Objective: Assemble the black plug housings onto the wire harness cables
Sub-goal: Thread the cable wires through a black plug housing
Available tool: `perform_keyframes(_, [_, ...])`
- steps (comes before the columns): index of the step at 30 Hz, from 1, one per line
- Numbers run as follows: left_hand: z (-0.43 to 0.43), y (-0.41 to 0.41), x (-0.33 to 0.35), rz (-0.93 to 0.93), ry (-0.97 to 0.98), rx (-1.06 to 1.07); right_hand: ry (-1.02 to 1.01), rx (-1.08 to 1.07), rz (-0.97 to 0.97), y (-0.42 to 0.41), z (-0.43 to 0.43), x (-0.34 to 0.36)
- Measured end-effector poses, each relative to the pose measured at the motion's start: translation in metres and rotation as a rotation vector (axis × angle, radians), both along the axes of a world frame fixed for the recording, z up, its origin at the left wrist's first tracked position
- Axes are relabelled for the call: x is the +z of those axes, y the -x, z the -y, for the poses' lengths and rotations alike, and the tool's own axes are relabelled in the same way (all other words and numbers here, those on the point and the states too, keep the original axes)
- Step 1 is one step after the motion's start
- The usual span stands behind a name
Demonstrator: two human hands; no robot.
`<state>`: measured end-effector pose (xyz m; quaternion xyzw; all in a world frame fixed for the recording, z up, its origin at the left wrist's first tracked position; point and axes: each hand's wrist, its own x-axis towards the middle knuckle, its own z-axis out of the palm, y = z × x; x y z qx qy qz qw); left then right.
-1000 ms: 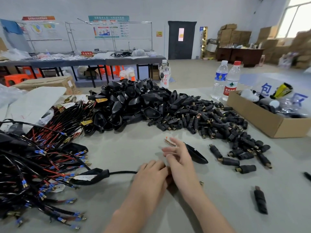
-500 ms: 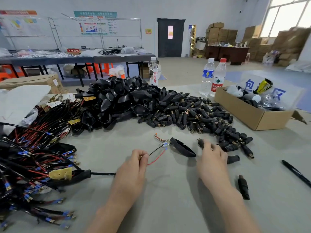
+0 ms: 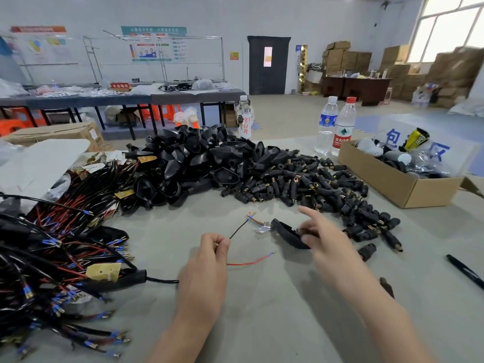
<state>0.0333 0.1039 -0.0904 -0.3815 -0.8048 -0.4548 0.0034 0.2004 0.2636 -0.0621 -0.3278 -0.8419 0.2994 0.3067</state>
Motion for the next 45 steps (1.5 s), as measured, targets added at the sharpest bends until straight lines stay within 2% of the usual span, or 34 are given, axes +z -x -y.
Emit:
perform_keyframes(2, [0.002, -0.001, 0.001, 0.004, -0.05, 0.02, 0.032, 0.104, -0.122, 0.02, 0.009, 0.003])
perform_keyframes(5, [0.005, 0.001, 0.002, 0.009, -0.105, 0.074, 0.047, 0.193, -0.18, 0.039, 0.025, -0.002])
perform_keyframes(15, [0.003, 0.006, 0.002, -0.076, -0.192, 0.19, -0.014, 0.244, -0.029, 0.036, 0.027, -0.019])
perform_keyframes(26, [0.002, 0.007, -0.001, -0.073, -0.171, 0.22, -0.044, 0.33, -0.037, 0.038, 0.033, -0.02])
perform_keyframes(35, [0.003, 0.005, 0.002, -0.071, -0.174, 0.205, -0.115, 0.297, -0.001, 0.038, 0.032, -0.022])
perform_keyframes(38, [0.003, 0.005, 0.002, -0.07, -0.193, 0.201, -0.142, 0.171, -0.001, 0.036, 0.026, -0.022])
perform_keyframes(40, [0.003, 0.005, 0.002, -0.066, -0.209, 0.203, 0.011, 0.054, -0.147, 0.038, 0.025, -0.019])
perform_keyframes(41, [0.003, 0.005, 0.002, -0.062, -0.219, 0.203, 0.172, 0.011, -0.243, 0.039, 0.025, -0.016])
perform_keyframes(44, [0.002, 0.004, 0.001, -0.051, -0.228, 0.206, 0.846, 0.041, -0.524, 0.044, 0.028, -0.01])
perform_keyframes(45, [0.002, 0.004, 0.001, -0.051, -0.227, 0.206, 1.012, 0.073, -0.593, 0.044, 0.03, -0.008])
